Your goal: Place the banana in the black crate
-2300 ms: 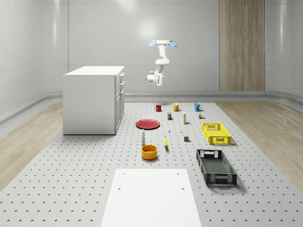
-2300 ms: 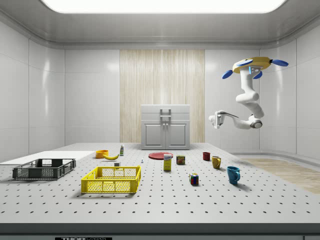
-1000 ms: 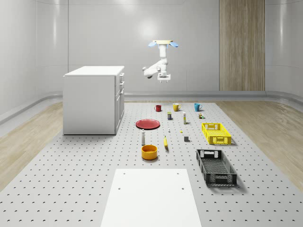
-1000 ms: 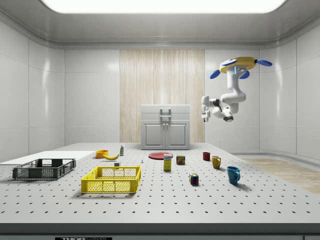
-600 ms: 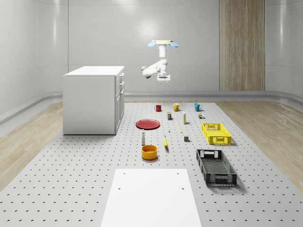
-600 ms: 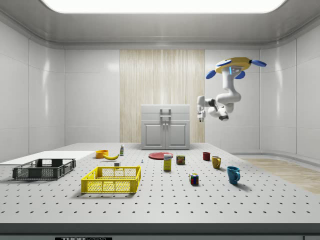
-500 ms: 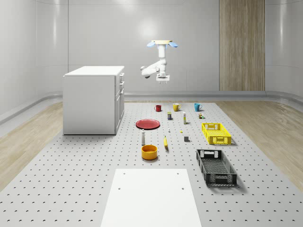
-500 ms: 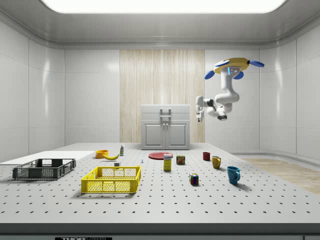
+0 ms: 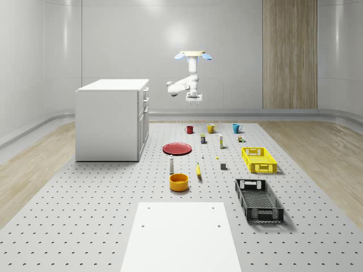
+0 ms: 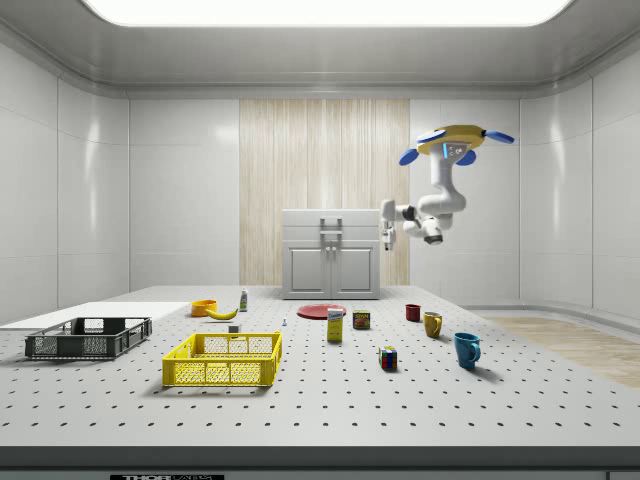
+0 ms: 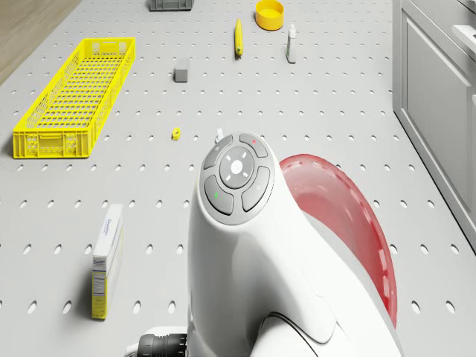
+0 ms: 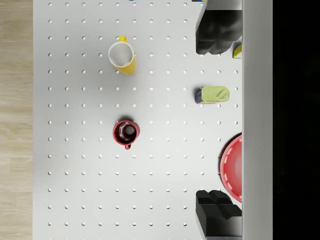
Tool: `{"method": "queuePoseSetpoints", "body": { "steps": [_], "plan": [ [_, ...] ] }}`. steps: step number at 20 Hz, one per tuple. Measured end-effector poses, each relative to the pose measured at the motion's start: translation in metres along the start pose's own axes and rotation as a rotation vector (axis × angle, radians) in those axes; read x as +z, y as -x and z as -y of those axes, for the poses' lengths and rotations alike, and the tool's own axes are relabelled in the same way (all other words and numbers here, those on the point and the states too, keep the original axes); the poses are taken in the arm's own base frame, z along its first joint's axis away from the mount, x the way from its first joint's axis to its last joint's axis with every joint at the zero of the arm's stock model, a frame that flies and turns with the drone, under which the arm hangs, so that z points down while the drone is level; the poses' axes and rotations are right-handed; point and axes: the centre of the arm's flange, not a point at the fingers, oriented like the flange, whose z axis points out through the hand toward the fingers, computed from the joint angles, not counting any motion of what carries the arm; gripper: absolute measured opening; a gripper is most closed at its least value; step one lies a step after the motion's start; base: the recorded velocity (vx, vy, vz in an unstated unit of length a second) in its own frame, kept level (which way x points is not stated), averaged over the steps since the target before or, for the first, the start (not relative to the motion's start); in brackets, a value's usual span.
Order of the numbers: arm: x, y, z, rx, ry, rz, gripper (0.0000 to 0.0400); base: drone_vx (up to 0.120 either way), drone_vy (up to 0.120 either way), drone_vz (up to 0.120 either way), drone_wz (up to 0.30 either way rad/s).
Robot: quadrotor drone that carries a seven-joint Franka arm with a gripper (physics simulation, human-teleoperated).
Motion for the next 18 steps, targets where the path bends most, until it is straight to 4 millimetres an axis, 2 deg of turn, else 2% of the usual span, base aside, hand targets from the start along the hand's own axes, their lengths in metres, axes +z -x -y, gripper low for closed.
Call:
{"method": "queuePoseSetpoints", "body": {
  "steps": [4, 12, 18],
  "plan": [
    [0.0, 0.0, 0.0, 0.0, 0.0, 0.0, 0.04, 0.12, 0.0, -0.12, 0.0],
    [0.0, 0.0, 0.0, 0.0, 0.0, 0.0, 0.04, 0.12, 0.0, 0.0, 0.0],
    [0.0, 0.0, 0.0, 0.0, 0.0, 0.0, 0.04, 0.12, 0.0, -0.113, 0.0]
  ]
}}
